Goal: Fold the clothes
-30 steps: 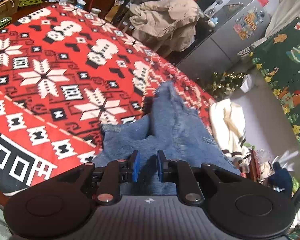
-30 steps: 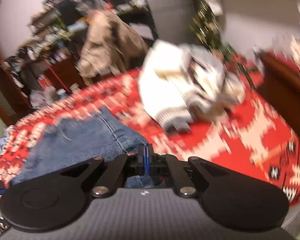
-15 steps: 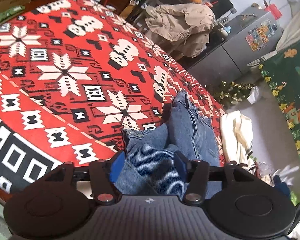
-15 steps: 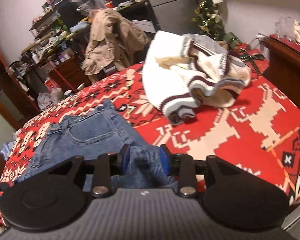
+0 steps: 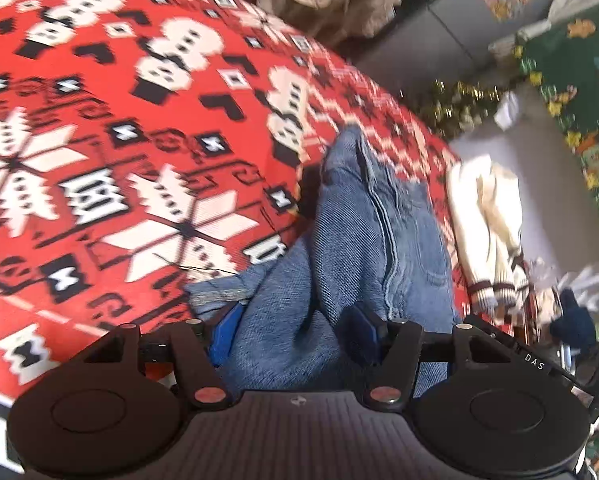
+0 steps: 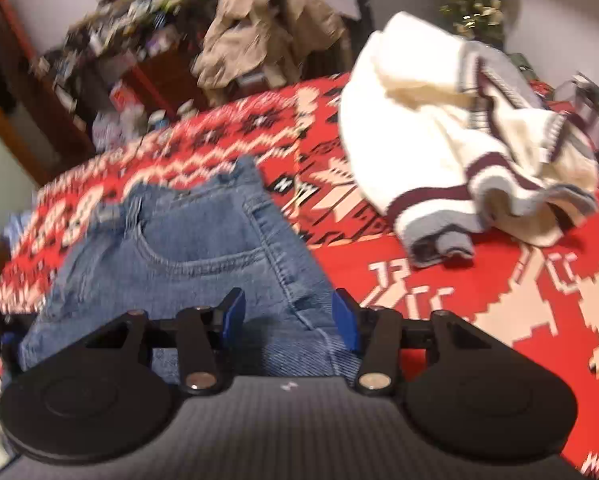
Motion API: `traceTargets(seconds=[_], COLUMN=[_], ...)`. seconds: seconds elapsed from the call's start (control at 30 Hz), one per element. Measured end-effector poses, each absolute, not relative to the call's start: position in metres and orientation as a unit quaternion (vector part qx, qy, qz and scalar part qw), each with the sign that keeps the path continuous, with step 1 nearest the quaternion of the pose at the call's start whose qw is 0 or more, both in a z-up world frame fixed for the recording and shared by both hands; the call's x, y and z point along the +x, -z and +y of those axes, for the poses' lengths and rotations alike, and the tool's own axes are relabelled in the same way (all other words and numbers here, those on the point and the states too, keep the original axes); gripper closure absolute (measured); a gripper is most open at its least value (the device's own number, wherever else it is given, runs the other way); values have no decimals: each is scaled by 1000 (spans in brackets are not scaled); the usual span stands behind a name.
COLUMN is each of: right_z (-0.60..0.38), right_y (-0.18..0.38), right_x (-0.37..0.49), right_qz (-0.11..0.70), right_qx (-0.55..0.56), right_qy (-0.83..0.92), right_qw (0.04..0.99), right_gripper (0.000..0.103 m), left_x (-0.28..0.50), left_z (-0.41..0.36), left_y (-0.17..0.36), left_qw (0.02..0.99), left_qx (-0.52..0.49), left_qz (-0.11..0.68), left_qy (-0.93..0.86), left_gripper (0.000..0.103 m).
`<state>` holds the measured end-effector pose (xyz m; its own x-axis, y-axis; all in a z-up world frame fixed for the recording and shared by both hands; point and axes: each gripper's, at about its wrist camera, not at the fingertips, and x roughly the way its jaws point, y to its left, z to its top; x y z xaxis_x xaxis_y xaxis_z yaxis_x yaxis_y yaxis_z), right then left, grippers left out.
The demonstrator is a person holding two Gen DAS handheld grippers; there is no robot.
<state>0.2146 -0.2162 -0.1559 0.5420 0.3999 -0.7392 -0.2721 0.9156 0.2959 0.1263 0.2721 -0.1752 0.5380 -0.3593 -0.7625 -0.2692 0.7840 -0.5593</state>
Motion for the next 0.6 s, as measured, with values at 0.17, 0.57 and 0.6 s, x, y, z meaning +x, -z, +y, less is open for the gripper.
traceTargets(seconds=[0.17,0.57,0.6], right_z=[-205,-192,-193], right_y=[164,150,139], right_x=[218,191,190], right_qz=[464,431,421], right_qx=[39,5,18], right_qy=[-203,-192,-197], right_qw=[862,881,885], right_gripper=[39,96,96], left_x=[127,106,104], left_z=[269,265,269], left_y=[179,123,110], left_qw=[807,858,867], left_qx=[-329,-312,-310], left_qz=[489,408,390], left_qy=[37,0,-9], left_gripper=[61,94,94])
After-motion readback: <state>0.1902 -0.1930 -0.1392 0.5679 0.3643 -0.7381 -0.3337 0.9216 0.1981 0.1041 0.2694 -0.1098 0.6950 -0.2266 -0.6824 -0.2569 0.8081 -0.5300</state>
